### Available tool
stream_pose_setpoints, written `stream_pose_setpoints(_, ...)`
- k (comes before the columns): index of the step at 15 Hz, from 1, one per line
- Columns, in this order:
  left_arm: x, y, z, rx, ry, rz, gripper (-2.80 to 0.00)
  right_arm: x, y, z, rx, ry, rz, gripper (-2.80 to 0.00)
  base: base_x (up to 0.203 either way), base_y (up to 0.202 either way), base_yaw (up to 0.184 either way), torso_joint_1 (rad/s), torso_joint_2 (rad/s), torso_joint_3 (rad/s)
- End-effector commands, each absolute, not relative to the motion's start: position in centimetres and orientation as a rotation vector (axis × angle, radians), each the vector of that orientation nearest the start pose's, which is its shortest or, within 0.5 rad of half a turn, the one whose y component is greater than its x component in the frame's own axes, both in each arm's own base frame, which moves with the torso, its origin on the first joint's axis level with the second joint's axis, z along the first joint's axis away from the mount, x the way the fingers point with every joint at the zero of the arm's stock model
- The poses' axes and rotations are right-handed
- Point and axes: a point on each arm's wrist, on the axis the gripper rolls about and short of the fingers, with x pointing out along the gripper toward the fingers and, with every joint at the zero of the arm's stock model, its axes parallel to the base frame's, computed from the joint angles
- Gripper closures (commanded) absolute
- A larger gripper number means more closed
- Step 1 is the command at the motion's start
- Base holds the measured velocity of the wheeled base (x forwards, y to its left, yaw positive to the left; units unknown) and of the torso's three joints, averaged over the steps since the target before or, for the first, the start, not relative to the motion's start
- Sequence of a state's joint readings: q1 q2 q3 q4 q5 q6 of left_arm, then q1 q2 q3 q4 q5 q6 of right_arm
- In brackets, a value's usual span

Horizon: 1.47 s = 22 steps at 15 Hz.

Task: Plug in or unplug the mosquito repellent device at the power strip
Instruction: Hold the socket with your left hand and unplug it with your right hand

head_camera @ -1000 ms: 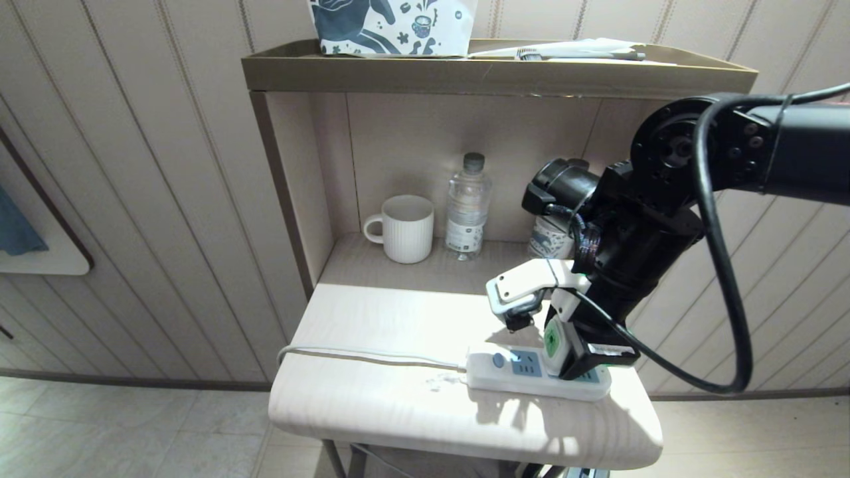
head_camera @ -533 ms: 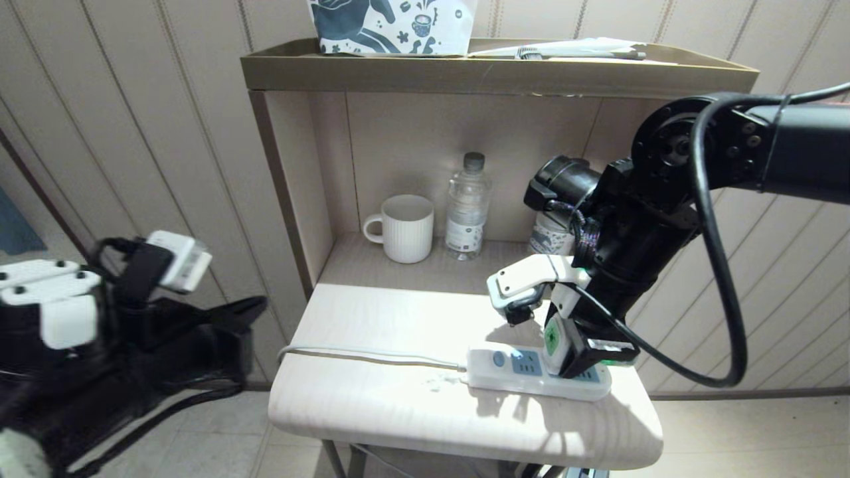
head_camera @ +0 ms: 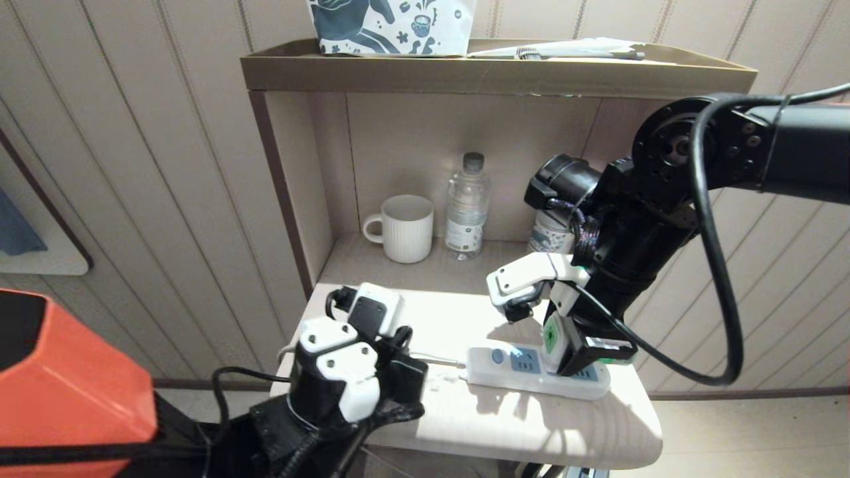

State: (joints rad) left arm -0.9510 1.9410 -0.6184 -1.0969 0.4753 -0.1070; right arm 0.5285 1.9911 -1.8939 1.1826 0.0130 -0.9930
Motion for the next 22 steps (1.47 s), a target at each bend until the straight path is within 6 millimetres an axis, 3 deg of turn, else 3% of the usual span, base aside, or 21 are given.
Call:
stream_pose_setpoints(1, 19.2, -27.6, 8.6, 0.068, 0.210, -0.470, 0.00, 28.8, 16.8, 23.1, -1.165, 0.947, 1.078, 0.00, 0.000, 0.000, 0.000, 0.000, 0.00, 0.000)
stream_pose_setpoints(3, 18.6, -29.0, 9.6, 0.030, 0.145, -0.461, 0.00, 28.8, 16.8, 23.1, -1.165, 0.947, 1.078, 0.00, 0.000, 0.000, 0.000, 0.000, 0.00, 0.000)
stream_pose_setpoints(7, 17.8, -30.4, 9.0, 0.056, 0.155, -0.498, 0.00, 28.8, 16.9, 23.1, -1.165, 0.947, 1.079, 0.00, 0.000, 0.000, 0.000, 0.000, 0.00, 0.000)
stream_pose_setpoints(11, 18.5, -32.3, 9.6, 0.024, 0.119, -0.510, 0.00, 28.7, 16.7, 23.2, -1.164, 0.950, 1.076, 0.00, 0.000, 0.000, 0.000, 0.000, 0.00, 0.000)
stream_pose_setpoints(15, 18.3, -33.1, 10.6, 0.012, 0.104, -0.505, 0.00, 28.6, 16.7, 23.2, -1.162, 0.953, 1.075, 0.00, 0.000, 0.000, 0.000, 0.000, 0.00, 0.000)
stream_pose_setpoints(18, 17.5, -33.6, 9.5, 0.029, 0.123, -0.528, 0.00, 28.6, 16.7, 23.2, -1.162, 0.952, 1.074, 0.00, 0.000, 0.000, 0.000, 0.000, 0.00, 0.000)
stream_pose_setpoints(20, 17.1, -33.9, 7.2, 0.065, 0.155, -0.529, 0.00, 28.6, 16.7, 23.4, -1.160, 0.945, 1.073, 0.00, 0.000, 0.000, 0.000, 0.000, 0.00, 0.000)
stream_pose_setpoints(22, 16.9, -34.0, 6.1, 0.076, 0.162, -0.527, 0.00, 28.5, 16.7, 23.7, -1.162, 0.933, 1.068, 0.00, 0.000, 0.000, 0.000, 0.000, 0.00, 0.000)
